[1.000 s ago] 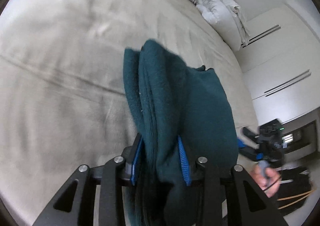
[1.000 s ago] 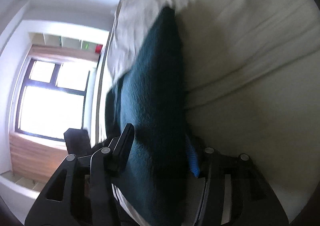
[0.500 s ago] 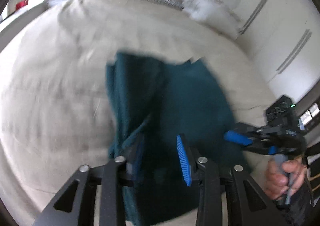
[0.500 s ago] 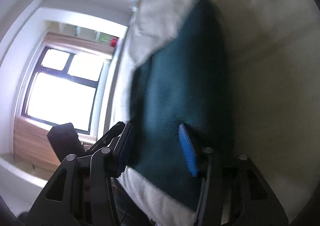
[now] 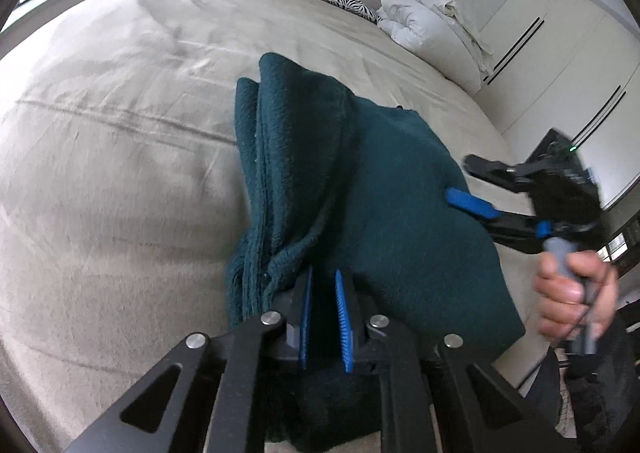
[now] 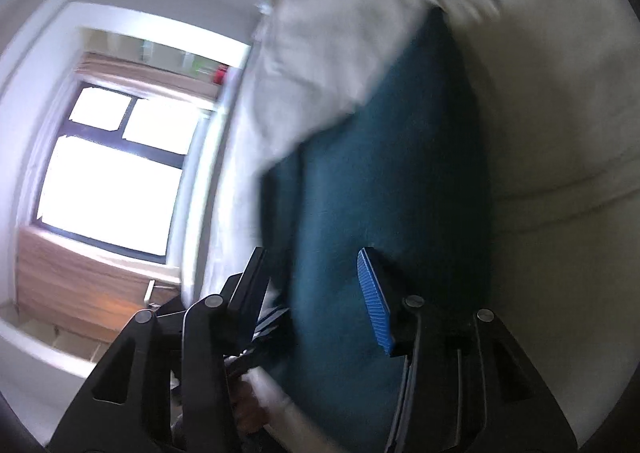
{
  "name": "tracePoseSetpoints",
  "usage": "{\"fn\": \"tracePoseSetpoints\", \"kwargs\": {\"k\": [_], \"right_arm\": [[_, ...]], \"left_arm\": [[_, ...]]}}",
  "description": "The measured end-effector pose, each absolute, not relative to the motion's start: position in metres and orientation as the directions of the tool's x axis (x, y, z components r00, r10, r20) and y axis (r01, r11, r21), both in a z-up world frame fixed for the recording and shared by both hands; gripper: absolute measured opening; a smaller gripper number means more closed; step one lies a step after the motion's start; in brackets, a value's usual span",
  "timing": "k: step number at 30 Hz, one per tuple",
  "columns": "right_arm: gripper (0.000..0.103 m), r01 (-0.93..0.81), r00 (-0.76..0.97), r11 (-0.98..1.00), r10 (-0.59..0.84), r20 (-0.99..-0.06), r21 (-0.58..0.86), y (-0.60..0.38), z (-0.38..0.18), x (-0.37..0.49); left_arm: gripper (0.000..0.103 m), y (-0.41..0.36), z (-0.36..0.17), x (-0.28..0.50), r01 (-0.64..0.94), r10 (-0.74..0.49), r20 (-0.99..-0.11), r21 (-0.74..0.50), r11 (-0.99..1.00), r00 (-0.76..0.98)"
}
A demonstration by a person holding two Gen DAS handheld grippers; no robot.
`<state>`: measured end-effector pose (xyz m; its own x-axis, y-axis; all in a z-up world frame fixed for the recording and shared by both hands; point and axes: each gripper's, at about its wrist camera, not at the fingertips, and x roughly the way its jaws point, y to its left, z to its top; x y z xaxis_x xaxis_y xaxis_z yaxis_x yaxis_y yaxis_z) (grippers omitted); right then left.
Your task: Fold small clothes
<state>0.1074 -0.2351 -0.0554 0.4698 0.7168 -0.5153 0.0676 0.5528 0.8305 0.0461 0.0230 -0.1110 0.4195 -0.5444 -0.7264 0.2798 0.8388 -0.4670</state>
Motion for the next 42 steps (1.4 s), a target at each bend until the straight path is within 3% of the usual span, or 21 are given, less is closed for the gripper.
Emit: {"fn": "tracePoseSetpoints", "kwargs": {"k": [1, 2, 6, 7, 9, 10, 13, 15, 17, 18, 20, 25, 29, 32, 36, 42], "right_arm": [[0.033, 0.072, 0.483, 0.536, 0.719, -0.500, 0.841, -0.239, -0.057, 0.108], [0.033, 0.085, 0.493, 0.519, 0.720, -0.488, 0.851, -0.242, -0.057, 0.106], [0.042, 0.042, 0.563, 0.654, 0.609, -0.559, 0.755, -0.240, -0.019, 0.082], [0.044, 0.025, 0.592, 0.707, 0.560, -0.580, 0.707, -0.240, -0.006, 0.073], [0.044, -0.011, 0.660, 0.782, 0.473, -0.583, 0.623, -0.238, 0.025, 0.051], [0.046, -0.027, 0.704, 0.815, 0.427, -0.568, 0.579, -0.235, 0.043, 0.037], [0.062, -0.030, 0.814, 0.899, 0.276, -0.511, 0.437, -0.228, 0.094, -0.008], [0.075, -0.026, 0.875, 0.937, 0.190, -0.444, 0.348, -0.217, 0.122, -0.035], [0.100, -0.024, 0.939, 0.958, 0.119, -0.322, 0.284, -0.209, 0.147, -0.068], [0.103, -0.009, 0.960, 0.964, 0.083, -0.267, 0.266, -0.205, 0.158, -0.081], [0.103, 0.025, 0.981, 0.972, 0.022, -0.195, 0.234, -0.200, 0.180, -0.101], [0.103, -0.005, 0.969, 0.977, 0.057, -0.240, 0.212, -0.194, 0.222, -0.117], [0.103, 0.003, 0.963, 0.976, 0.056, -0.262, 0.218, -0.188, 0.238, -0.133], [0.103, 0.045, 0.947, 0.978, 0.022, -0.319, 0.202, -0.180, 0.234, -0.134], [0.103, 0.121, 0.887, 0.985, -0.051, -0.460, 0.124, -0.165, 0.208, -0.121], [0.103, 0.212, 0.736, 0.965, -0.054, -0.674, 0.154, -0.166, 0.152, -0.088]], "left_arm": [[0.013, 0.026, -0.112, 0.047, 0.275, -0.553, -0.722, -0.480, 0.833, 0.416], [0.013, 0.029, -0.112, 0.047, 0.271, -0.560, -0.719, -0.490, 0.828, 0.412], [0.014, 0.030, -0.096, 0.040, 0.275, -0.539, -0.724, -0.463, 0.842, 0.430], [0.020, 0.028, -0.089, 0.035, 0.286, -0.518, -0.729, -0.432, 0.855, 0.448], [0.047, 0.021, -0.068, 0.020, 0.322, -0.484, -0.716, -0.364, 0.874, 0.504], [0.071, 0.019, -0.059, 0.012, 0.335, -0.470, -0.701, -0.335, 0.881, 0.537], [0.103, 0.017, -0.021, -0.016, 0.353, -0.417, -0.613, -0.230, 0.907, 0.671], [0.103, 0.017, 0.005, -0.034, 0.351, -0.389, -0.546, -0.178, 0.919, 0.742], [0.103, 0.017, 0.028, -0.046, 0.337, -0.360, -0.508, -0.141, 0.931, 0.782], [0.103, 0.018, 0.042, -0.054, 0.323, -0.342, -0.486, -0.127, 0.938, 0.804], [0.103, 0.023, 0.061, -0.066, 0.318, -0.340, -0.447, -0.127, 0.940, 0.827], [0.103, 0.040, 0.112, -0.084, 0.295, -0.327, -0.335, -0.145, 0.945, 0.884], [0.103, 0.041, 0.123, -0.081, 0.247, -0.252, -0.339, -0.060, 0.967, 0.906], [0.103, 0.042, 0.113, -0.072, 0.195, -0.192, -0.382, -0.032, 0.980, 0.904], [0.103, 0.042, 0.081, -0.051, 0.142, -0.155, -0.553, -0.067, 0.988, 0.819], [0.103, 0.037, 0.018, -0.032, 0.099, -0.138, -0.744, -0.096, 0.990, 0.653]]}}
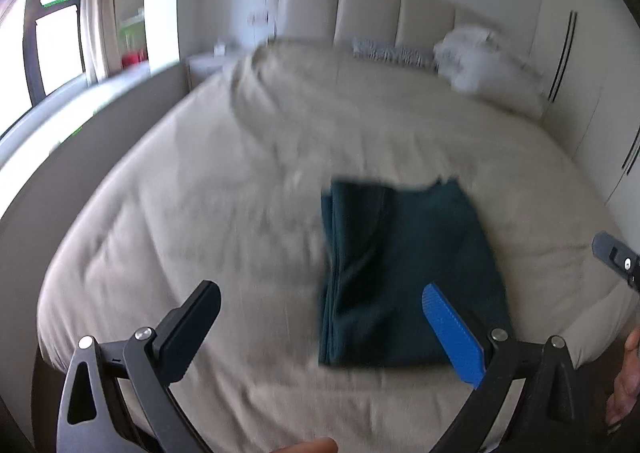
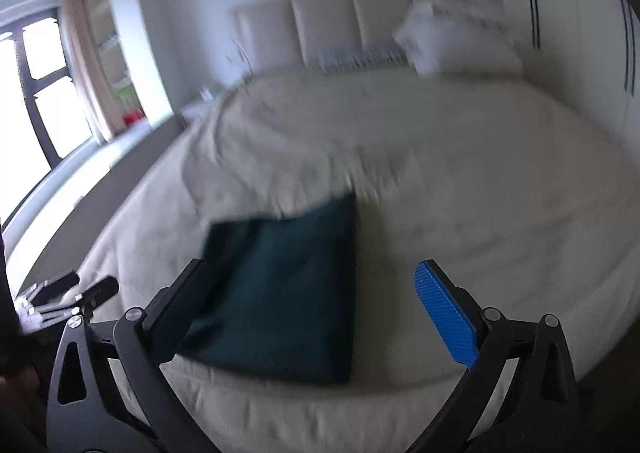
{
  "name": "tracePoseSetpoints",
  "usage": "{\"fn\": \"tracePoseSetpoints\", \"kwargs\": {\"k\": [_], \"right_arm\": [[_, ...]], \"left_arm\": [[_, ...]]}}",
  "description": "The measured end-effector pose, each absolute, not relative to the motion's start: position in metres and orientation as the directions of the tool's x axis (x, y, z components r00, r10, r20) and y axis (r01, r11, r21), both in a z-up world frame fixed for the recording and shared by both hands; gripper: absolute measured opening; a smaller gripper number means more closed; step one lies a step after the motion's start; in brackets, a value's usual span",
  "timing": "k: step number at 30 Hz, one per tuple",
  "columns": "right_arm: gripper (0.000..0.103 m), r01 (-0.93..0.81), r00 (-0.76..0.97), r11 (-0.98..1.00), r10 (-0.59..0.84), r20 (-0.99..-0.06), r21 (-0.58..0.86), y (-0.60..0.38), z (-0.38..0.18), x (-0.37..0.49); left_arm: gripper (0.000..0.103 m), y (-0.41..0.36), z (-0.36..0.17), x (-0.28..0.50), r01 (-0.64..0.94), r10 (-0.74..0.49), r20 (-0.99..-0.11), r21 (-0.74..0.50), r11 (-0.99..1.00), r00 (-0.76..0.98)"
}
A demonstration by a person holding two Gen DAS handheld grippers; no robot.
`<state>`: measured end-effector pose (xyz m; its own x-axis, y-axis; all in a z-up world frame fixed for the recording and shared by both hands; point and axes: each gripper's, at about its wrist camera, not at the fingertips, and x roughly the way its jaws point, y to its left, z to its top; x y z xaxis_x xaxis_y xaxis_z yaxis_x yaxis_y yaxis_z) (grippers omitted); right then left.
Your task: Fold small clothes
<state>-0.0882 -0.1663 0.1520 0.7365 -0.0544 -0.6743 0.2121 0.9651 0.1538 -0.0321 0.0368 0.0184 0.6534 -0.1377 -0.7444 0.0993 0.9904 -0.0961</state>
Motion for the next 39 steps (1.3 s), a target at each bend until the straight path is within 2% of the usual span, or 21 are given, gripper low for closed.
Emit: {"fn": "tracePoseSetpoints", "kwargs": {"k": [5, 18, 39], "right_arm": [[0.103, 0.258, 0.644, 0.955, -0.058, -0.763, 0.146, -0.168, 0.108, -0.066], [0.103, 0.191, 0.621, 0.978, -0.051, -0.782, 0.088, -0.148, 0.071, -0.056], [0.103, 0.184, 0.588, 0.979, -0.043, -0.808, 0.082, -0.140, 0.057, -0.051]], "left_arm": [[0.103, 0.032, -0.008, -0.036, 0.086, -0.126, -0.783, -0.092, 0.992, 0.609], [0.103, 0.034, -0.019, -0.035, 0.062, -0.083, -0.790, -0.057, 0.996, 0.607], [0.103, 0.034, -0.028, -0.035, 0.059, -0.071, -0.797, -0.045, 0.997, 0.600]]}}
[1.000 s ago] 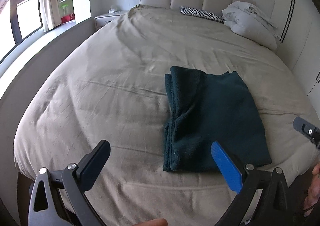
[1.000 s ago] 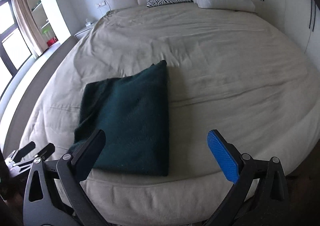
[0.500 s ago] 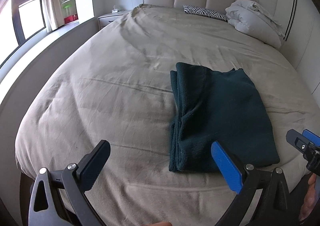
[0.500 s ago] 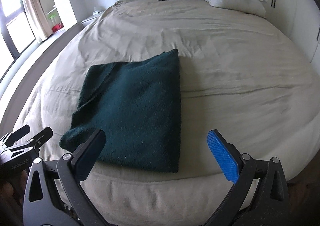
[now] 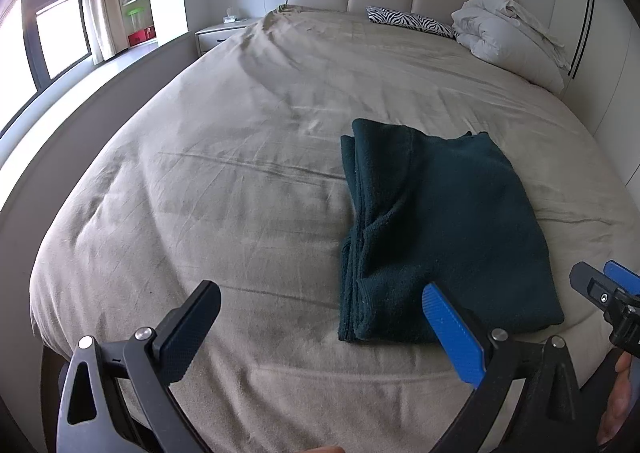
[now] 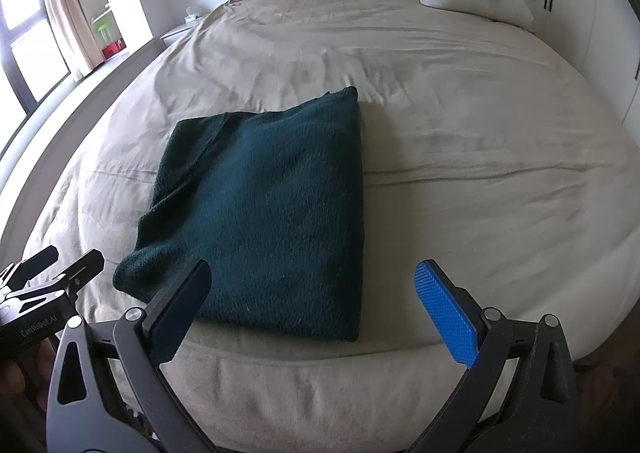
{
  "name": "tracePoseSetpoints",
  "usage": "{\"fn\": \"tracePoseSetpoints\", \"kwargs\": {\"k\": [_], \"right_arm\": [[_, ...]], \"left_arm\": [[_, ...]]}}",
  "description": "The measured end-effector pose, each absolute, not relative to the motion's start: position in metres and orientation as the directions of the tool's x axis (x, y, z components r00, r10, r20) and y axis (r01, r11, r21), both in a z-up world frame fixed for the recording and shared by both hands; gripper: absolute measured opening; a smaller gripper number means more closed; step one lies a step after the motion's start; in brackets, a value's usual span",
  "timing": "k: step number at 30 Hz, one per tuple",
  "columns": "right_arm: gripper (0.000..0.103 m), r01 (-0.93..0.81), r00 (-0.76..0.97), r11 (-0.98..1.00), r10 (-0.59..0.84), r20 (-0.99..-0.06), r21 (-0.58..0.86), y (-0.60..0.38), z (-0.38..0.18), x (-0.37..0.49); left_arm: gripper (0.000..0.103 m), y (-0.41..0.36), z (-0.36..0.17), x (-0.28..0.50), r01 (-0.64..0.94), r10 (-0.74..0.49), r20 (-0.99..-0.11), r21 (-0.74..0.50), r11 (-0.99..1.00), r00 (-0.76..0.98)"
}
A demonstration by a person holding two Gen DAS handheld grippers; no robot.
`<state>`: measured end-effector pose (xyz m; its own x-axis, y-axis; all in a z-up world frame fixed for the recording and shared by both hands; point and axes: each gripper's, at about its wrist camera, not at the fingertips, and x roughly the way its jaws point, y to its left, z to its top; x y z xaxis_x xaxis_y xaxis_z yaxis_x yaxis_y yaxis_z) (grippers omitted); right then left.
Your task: Fold small clothes
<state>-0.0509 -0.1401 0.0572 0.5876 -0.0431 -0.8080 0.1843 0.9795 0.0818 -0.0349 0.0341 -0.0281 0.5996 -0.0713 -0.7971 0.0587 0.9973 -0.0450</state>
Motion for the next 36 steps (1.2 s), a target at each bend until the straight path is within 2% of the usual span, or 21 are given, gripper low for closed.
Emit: {"fn": "tracePoseSetpoints", "kwargs": {"k": [36], "right_arm": [[0.103, 0.191, 0.566, 0.978, -0.043, -0.823, 0.080, -0.137, 0.041, -0.051]], "left_arm": [[0.103, 0.036, -0.038, -0.038, 0.053, -0.048, -0.806, -0.021, 0.998, 0.590]]}}
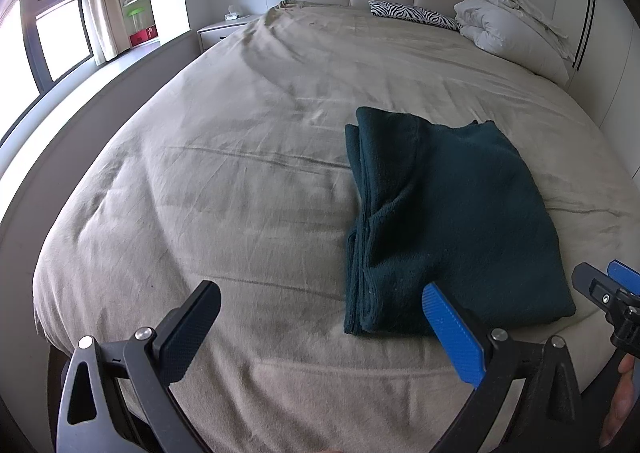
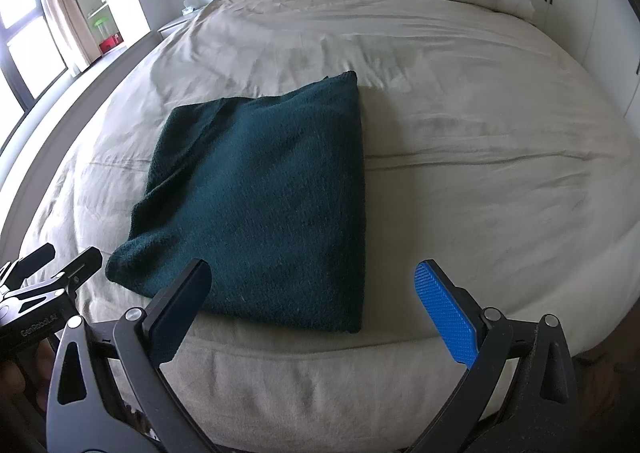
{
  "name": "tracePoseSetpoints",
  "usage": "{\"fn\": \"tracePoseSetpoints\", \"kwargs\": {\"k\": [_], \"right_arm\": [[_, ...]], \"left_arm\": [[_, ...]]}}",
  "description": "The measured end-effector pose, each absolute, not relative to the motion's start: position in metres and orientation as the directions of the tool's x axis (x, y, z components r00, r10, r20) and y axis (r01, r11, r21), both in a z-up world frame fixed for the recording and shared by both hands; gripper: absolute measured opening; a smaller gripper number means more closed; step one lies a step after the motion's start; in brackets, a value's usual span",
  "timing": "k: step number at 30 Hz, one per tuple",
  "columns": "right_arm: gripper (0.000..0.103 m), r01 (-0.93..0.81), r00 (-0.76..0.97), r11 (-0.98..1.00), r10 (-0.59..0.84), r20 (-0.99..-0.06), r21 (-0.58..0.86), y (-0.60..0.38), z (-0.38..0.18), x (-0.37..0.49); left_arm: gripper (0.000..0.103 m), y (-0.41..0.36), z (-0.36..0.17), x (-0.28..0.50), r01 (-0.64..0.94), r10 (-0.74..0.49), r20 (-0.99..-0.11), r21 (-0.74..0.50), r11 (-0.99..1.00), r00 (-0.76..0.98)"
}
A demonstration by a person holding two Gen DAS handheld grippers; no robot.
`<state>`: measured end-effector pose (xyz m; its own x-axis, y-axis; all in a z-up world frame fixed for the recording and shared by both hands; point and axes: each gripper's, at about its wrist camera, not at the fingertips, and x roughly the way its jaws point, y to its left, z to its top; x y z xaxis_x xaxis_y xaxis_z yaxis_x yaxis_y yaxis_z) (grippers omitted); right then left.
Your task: Fold small clothes
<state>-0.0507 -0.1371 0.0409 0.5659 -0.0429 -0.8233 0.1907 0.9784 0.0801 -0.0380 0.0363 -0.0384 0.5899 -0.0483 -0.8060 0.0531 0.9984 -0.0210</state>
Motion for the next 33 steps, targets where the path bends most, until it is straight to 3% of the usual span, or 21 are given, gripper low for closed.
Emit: {"fn": "tracePoseSetpoints", "kwargs": {"k": [33], "right_arm": [[0.103, 0.193, 0.560, 0.977, -0.039, -0.827, 0.085, -0.1402, 0.0358, -0.0522]], "left_arm": [[0.103, 0.0362, -0.0405, -0.0400, 0.057, -0.042, -0.809, -0.011, 0.998, 0.586]]}}
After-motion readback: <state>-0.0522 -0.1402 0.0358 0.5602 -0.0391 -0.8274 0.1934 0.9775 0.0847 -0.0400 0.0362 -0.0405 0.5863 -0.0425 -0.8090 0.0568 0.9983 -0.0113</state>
